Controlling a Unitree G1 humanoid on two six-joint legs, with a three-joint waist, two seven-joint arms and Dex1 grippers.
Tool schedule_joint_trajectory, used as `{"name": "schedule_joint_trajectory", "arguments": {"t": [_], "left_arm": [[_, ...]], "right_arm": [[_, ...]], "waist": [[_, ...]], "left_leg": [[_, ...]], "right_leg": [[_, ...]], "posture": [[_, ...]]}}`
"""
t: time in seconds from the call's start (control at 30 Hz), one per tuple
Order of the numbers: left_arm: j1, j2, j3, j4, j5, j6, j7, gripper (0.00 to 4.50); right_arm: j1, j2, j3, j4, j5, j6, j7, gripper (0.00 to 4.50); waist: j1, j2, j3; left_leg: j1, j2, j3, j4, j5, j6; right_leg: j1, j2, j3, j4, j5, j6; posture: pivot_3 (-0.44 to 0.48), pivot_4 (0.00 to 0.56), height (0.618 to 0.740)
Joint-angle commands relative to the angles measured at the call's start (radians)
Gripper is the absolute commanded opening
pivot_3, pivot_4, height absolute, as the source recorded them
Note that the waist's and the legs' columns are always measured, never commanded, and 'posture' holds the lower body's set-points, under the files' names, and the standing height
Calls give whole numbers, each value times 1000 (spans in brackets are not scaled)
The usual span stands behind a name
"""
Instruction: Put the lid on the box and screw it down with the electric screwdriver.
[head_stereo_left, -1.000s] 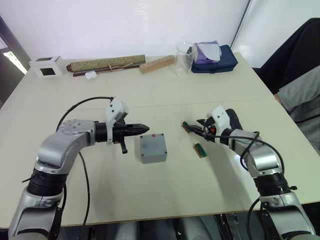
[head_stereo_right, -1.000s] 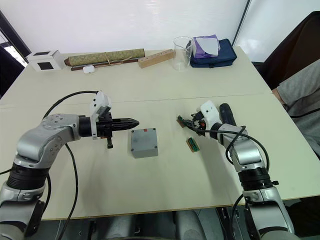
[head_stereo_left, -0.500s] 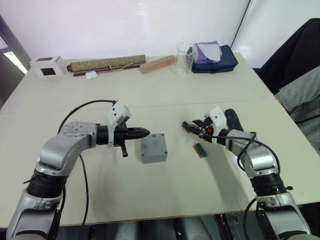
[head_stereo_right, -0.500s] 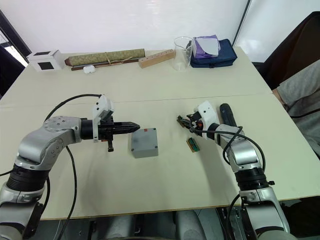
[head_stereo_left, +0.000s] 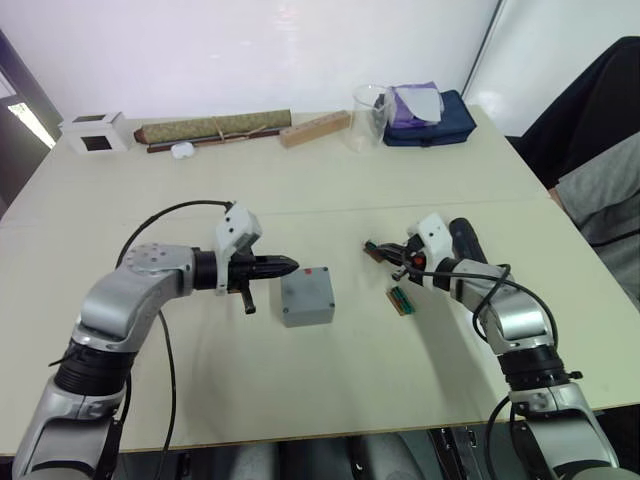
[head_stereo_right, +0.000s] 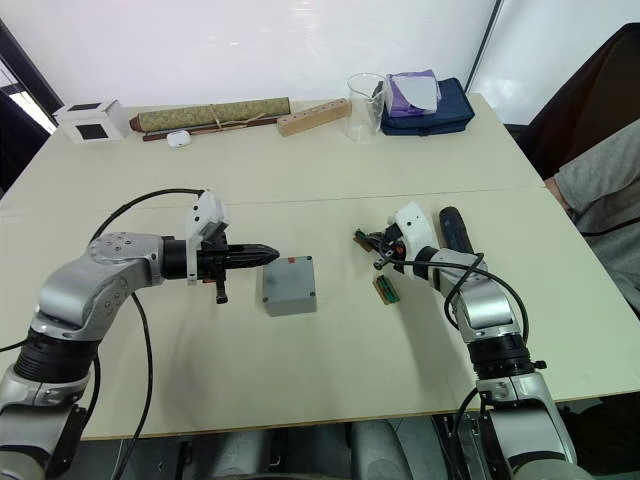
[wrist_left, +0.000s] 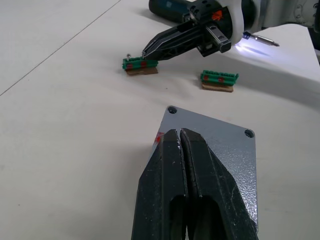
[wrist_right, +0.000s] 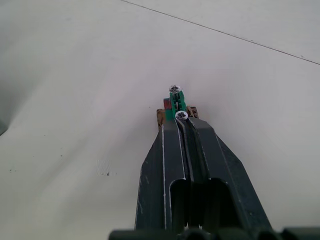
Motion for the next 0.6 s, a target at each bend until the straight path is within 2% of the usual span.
{"name": "schedule_joint_trajectory", "arguments": {"t": [0.03,0.6], "left_arm": [[-2,6,-3,-6,6,-19,1,0],[-2,-3,-22,23,26,-52,-4,0]], "right_arm": [[-17,-4,-25,-64,14,4,6,95],[-17,-15,-47,-125,26,33,9,95]], "waist": [[0,0,0],[1,0,0]], "left_leg": [[0,0,0,0,0,0],[0,0,0,0,0,0]], "right_leg": [[0,0,0,0,0,0],[0,0,0,0,0,0]], "posture": [[0,150,740],[0,150,740]]}}
